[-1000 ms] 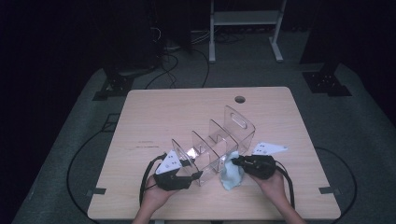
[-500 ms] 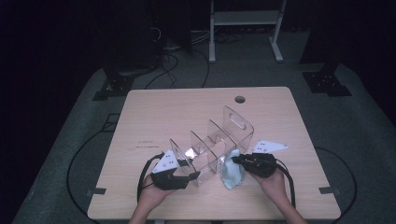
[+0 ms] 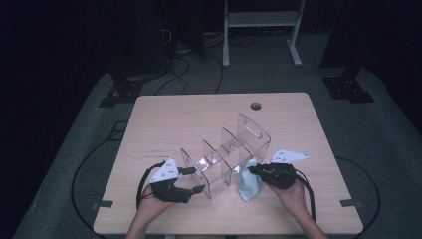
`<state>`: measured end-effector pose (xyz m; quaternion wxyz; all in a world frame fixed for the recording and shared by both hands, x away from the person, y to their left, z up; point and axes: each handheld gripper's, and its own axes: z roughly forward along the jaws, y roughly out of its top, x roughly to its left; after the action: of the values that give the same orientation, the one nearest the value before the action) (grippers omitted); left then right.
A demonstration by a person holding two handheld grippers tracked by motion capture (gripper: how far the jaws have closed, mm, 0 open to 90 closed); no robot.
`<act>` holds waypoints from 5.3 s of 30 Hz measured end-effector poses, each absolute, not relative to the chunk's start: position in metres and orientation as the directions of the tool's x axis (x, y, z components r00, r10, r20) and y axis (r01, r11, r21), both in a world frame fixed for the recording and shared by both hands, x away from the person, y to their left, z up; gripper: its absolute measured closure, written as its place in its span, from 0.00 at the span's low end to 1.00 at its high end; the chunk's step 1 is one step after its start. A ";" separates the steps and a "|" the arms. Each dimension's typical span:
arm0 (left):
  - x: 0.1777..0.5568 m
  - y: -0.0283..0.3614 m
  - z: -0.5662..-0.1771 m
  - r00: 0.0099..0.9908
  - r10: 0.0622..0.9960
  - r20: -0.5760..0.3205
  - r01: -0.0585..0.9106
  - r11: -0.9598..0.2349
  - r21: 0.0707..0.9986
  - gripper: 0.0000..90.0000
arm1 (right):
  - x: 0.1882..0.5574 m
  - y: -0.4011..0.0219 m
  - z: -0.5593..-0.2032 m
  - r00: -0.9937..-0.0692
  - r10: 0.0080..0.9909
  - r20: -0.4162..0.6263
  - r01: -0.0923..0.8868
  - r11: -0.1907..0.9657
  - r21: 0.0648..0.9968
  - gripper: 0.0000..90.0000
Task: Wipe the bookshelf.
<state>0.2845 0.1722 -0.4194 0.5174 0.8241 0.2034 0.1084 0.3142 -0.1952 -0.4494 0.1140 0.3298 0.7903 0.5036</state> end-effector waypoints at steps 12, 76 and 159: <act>0.298 0.195 -0.422 0.798 0.602 -0.042 0.285 -0.314 0.906 0.22 | 0.315 -0.195 -0.450 -0.757 0.636 0.150 0.404 0.274 0.873 0.90; 0.320 0.200 -0.430 0.729 0.684 -0.028 0.315 -0.300 0.900 0.52 | 0.339 -0.244 -0.439 -0.661 0.735 0.152 0.436 0.212 0.874 0.91; 0.318 0.197 -0.429 0.739 0.673 -0.026 0.309 -0.304 0.901 0.52 | 0.348 -0.232 -0.435 -0.702 0.702 0.119 0.414 0.266 0.870 0.92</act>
<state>0.3184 0.1971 -0.4290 0.5005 0.7868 0.3119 0.1821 0.3482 -0.2322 -0.4346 0.1473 0.3570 0.7819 0.4894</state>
